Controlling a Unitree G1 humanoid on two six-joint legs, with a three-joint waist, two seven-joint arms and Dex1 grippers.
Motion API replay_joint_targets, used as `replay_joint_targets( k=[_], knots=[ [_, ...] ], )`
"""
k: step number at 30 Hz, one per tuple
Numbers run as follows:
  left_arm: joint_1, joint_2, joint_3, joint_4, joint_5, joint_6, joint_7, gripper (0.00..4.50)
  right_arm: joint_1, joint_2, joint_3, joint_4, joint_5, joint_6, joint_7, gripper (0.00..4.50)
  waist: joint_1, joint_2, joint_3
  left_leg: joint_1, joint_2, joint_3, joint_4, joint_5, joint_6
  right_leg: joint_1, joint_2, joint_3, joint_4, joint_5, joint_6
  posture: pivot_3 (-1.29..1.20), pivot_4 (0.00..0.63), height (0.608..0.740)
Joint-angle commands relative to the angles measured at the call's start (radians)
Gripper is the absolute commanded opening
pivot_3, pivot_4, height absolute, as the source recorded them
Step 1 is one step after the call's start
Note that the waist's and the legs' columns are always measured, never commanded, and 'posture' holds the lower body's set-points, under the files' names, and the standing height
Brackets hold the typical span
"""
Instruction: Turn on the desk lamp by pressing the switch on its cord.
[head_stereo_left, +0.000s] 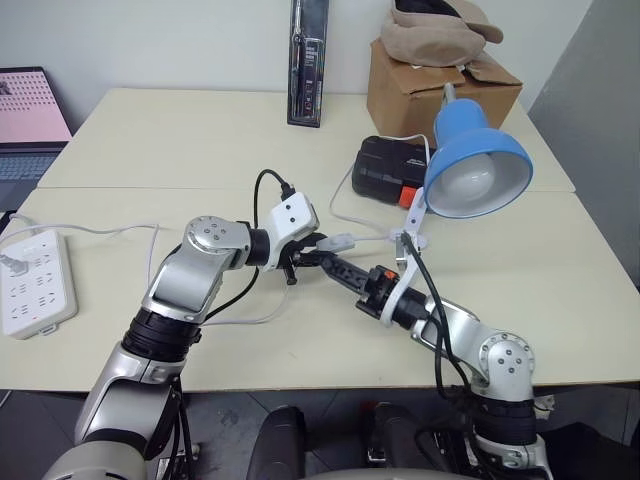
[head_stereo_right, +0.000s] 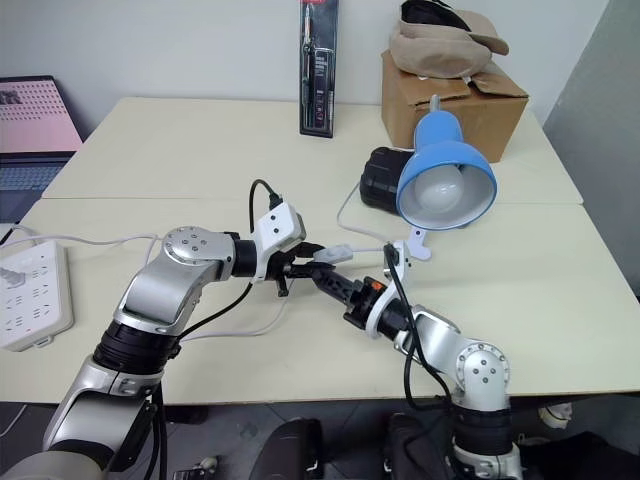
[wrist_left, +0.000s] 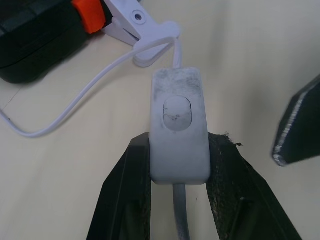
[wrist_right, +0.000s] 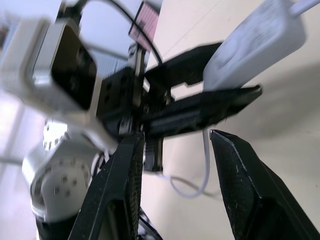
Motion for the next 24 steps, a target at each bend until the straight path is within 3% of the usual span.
replay_joint_targets(
  k=[1,17,20,24],
  knots=[
    [-0.009,-0.007,0.036,-0.056,-0.030,0.041,0.039,1.12,-0.025,0.039,-0.027,0.032,0.028,-0.077,-0.028,2.17,0.000,0.000,0.000,0.000,0.000,0.000,0.000,0.000,0.000,0.000,0.000,0.000,0.000,0.000,0.000,0.00,0.150,0.740],
    [-0.009,0.018,0.034,-0.081,-0.072,0.123,0.075,1.12,-0.039,0.080,0.009,0.094,-0.064,-0.177,0.064,2.17,-0.001,0.000,0.000,0.000,0.000,0.000,0.000,0.000,0.000,0.000,0.000,0.000,0.000,0.000,0.000,0.00,0.150,0.740],
    [-0.010,0.018,0.033,-0.081,-0.074,0.126,0.076,1.12,-0.044,0.077,0.017,0.101,-0.075,-0.180,0.087,2.58,-0.001,0.000,0.000,0.000,0.000,0.000,0.000,0.000,0.000,0.000,0.000,0.000,0.000,0.000,0.000,0.00,0.150,0.740],
    [-0.011,0.018,0.032,-0.081,-0.075,0.127,0.082,1.12,-0.052,0.070,0.029,0.116,-0.096,-0.179,0.101,3.47,-0.001,0.000,0.000,0.000,0.000,0.000,0.000,0.000,0.000,0.000,0.000,0.000,0.000,0.000,0.000,0.00,0.150,0.740]
  ],
)
